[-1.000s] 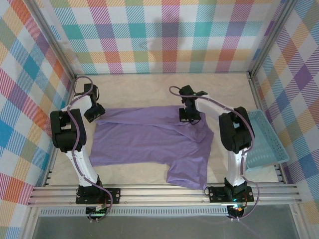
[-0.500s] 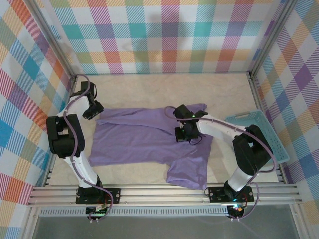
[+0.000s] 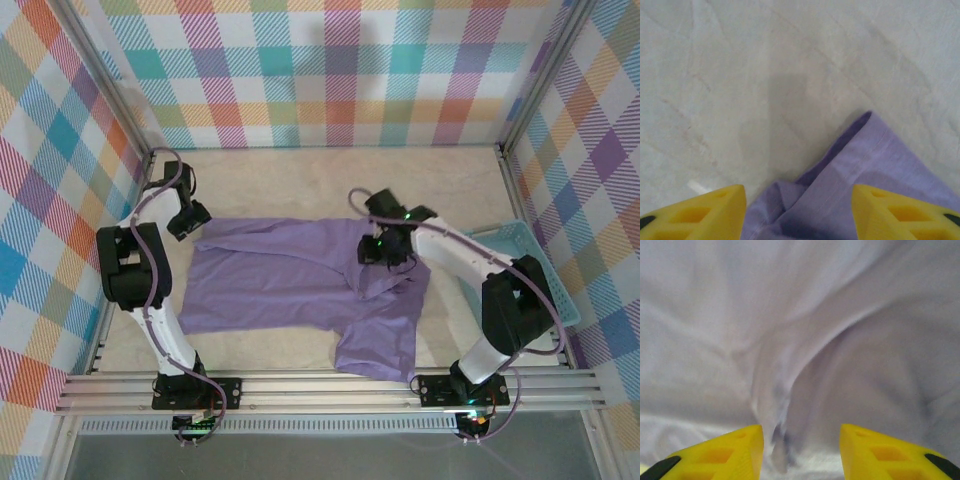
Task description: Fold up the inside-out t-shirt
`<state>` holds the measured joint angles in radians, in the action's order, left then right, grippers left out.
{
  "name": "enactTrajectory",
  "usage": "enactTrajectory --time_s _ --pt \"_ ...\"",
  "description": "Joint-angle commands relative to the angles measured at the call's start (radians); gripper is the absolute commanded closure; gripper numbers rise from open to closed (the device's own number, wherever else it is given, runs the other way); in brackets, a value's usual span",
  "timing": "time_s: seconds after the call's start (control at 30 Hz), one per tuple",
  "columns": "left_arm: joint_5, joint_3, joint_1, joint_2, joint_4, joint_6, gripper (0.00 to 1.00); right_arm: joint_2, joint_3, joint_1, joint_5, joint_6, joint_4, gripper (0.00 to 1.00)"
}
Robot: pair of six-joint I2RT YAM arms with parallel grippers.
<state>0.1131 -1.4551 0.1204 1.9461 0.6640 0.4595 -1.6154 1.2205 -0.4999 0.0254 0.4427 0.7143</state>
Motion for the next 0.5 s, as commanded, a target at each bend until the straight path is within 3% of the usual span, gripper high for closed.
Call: enactTrajectory --time_s 0.0,0.33,0.47 --pt "-0.019 -0.072 -0.007 0.063 0.039 0.016 0.39 -0.066 0.084 0.123 0.033 -0.048 -0.021 0.53" --pt "-0.070 -0.157 -0.021 0.203 0.017 0.101 0.36 -0.357 0.278 0.302 -0.032 -0.045 -0.097 0.43" --pt "-0.053 -0.145 -0.021 0.216 0.002 0.125 0.43 -0.447 0.342 0.320 -0.080 -0.048 -0.111 0.43"
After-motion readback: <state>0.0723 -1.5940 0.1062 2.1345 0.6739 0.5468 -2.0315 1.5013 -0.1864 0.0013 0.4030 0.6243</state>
